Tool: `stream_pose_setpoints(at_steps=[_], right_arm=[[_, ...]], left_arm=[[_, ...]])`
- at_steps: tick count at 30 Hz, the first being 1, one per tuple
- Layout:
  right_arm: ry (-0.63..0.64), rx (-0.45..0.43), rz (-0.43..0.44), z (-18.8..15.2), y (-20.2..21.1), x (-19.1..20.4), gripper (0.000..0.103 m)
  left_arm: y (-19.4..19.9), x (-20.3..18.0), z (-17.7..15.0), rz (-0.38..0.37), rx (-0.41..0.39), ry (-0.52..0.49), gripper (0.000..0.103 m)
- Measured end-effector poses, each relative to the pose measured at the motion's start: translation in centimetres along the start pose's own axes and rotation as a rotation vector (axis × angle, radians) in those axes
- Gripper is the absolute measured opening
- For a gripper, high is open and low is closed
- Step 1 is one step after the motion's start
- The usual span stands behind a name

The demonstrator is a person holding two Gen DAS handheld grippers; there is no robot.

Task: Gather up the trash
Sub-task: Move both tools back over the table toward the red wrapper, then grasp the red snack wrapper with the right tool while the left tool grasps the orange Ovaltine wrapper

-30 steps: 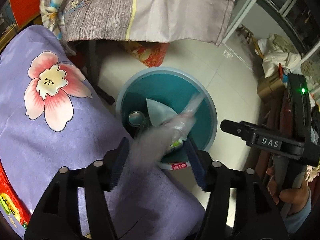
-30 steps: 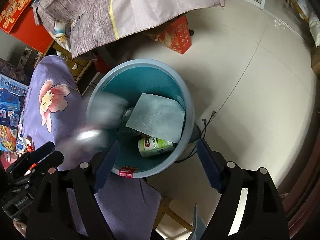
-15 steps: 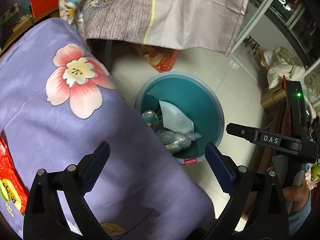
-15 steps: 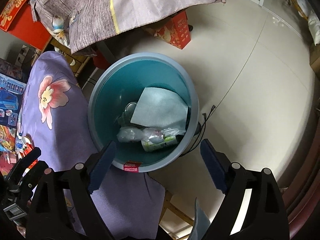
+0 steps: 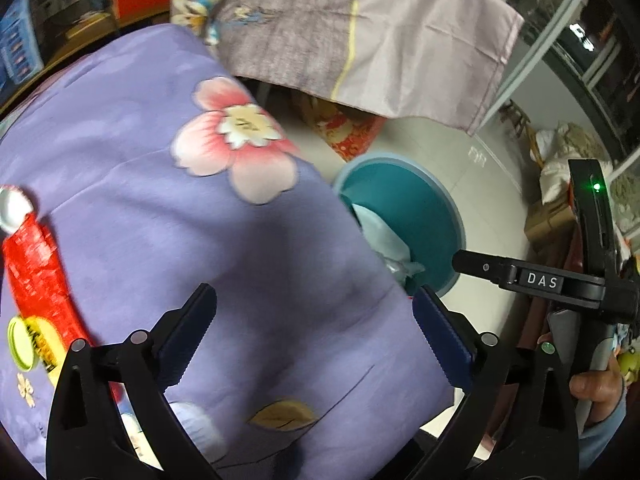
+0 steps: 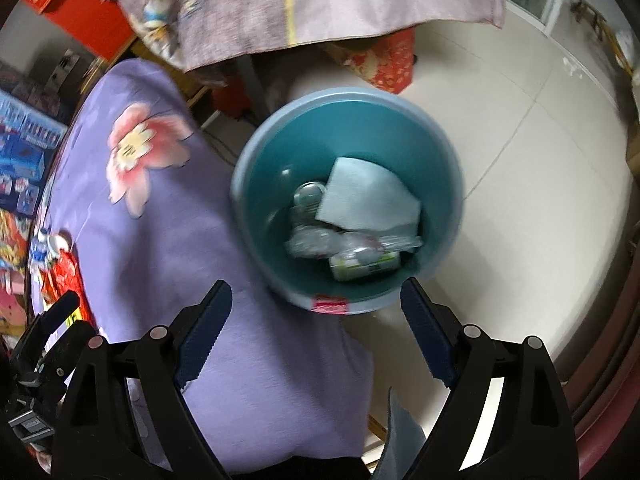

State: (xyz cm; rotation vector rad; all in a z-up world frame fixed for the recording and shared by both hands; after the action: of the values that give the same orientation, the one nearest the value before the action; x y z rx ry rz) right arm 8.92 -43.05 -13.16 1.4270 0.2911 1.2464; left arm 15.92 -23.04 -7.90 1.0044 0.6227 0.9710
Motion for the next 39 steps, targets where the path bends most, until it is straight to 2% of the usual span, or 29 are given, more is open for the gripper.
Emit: stream_pose_setpoints(at_steps=[14,25,33,39], right_arm=[[0.197,0.081,0.006,-3.4,-3.6,13.3,0.082],[0.402,0.238,0.047,-7.5,-9.9,25.4,0.082],[0.492,0.33,0.047,-10.0,-14.2,30.8,0.082],[0.555,0.385,0.014,-11.6,-17.4,33.1,0.082]], left_arm=[[3.4,12.7,-4.5,0.033,-0.044,0.189,0.099],[4.6,23.9,-10.5,0.095,-0.037,0.385,0.099],[4.4,29.3,-14.1,0.119,-0.014,0.488,0.099],[3.9,31.8,-15.3,0.12,-0.003,0.529,0.099]])
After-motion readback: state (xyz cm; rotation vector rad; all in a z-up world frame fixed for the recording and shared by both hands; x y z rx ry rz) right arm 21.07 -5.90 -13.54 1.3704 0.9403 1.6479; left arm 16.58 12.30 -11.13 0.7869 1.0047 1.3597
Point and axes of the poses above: each gripper's, at about its wrist camera, not at the fingertips, and y roughly against the way its jaws point, x to its left, z to its top, the point moved 4 cm from there along -y, roughly the way its jaws point, and after that the axes turned 14 degrees about z, right-handed, at the moved point
